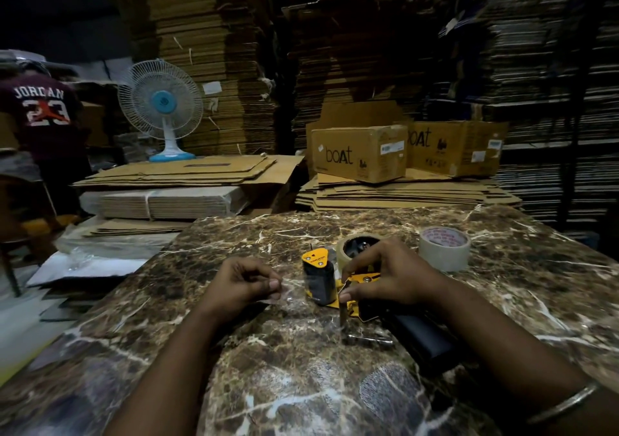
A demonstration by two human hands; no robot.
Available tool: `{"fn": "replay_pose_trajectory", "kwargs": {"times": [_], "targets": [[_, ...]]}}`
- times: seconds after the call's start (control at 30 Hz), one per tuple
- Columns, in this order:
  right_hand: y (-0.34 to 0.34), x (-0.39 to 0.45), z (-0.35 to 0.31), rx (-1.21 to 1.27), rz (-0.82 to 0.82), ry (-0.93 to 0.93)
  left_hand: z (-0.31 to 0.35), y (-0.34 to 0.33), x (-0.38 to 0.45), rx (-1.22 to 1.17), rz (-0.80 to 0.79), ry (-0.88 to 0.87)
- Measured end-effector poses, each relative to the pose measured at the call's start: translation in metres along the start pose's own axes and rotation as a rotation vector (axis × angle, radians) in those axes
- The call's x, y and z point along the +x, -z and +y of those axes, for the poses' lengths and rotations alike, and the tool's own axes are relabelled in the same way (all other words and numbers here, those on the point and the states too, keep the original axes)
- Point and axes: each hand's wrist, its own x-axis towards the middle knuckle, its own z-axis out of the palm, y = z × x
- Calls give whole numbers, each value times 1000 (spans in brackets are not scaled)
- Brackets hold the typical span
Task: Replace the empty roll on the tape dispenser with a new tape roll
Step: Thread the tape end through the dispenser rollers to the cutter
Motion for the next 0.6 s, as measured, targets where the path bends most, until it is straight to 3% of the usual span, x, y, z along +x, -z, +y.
{"fn": "replay_pose_trajectory", "kwargs": {"times": [0.23, 0.6], "targets": [[-2, -4, -3, 72, 0, 9, -2, 5, 1, -20, 31, 24], [-3, 4, 8, 106, -40, 0, -7, -5, 19, 152, 81, -34]]}}
